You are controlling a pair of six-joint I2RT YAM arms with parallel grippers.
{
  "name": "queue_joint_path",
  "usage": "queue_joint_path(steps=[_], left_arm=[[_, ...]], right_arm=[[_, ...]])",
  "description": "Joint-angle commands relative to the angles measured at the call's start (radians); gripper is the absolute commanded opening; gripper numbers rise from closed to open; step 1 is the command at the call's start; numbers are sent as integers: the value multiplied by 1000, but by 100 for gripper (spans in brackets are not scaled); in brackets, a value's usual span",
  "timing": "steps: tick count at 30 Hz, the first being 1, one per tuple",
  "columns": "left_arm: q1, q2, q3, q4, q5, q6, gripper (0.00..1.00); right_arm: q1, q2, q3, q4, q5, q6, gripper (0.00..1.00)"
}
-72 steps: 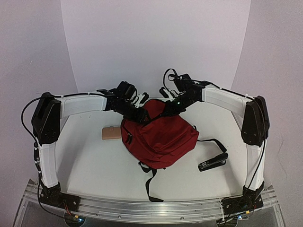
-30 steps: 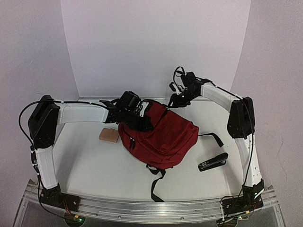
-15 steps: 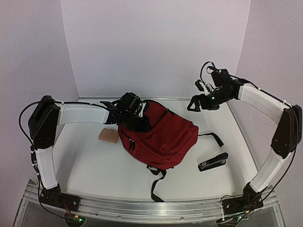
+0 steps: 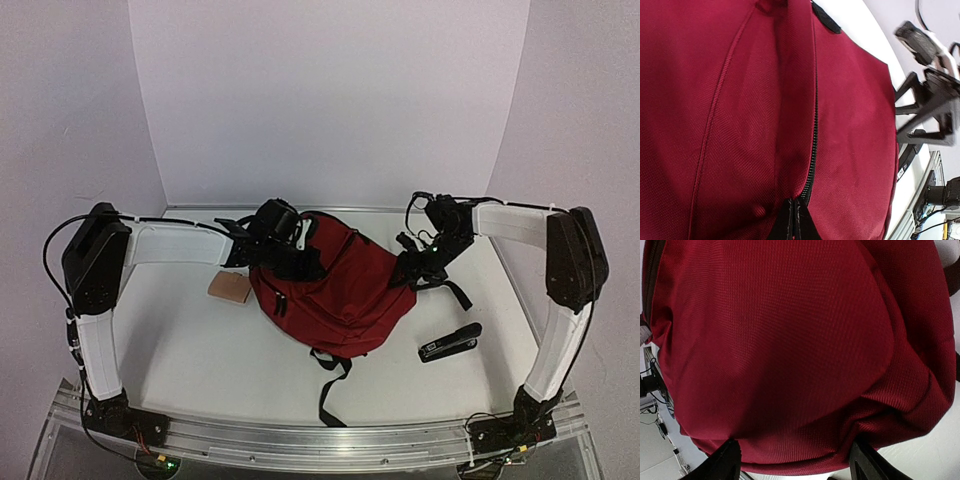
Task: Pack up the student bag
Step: Adjust the student bag at the center of the board.
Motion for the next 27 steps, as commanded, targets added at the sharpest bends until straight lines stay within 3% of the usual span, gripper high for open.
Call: queue_joint_path(steps=[1,7,12,18,22,27], left_arm=[[-47,14,-13,41,57,-17,0],[-72,-2,-26,75,100,-30,0],[-106,3,17,42,110,-16,0],[-111,-22,-16,65,67,-73,0],[-101,-82,-97,48,-106,-174,0],[-84,-120,-198,154,-113,-251,0]], right_arm=[[8,117,128,27,-20,7,53],[-22,237,327,25,80,7,16],[-57,316,489,20,171,1,0],[-83,317,590,19,240,-13,2],[-82,226,544,19,245,-27,37],[-72,114,471,22,233,-18,50]])
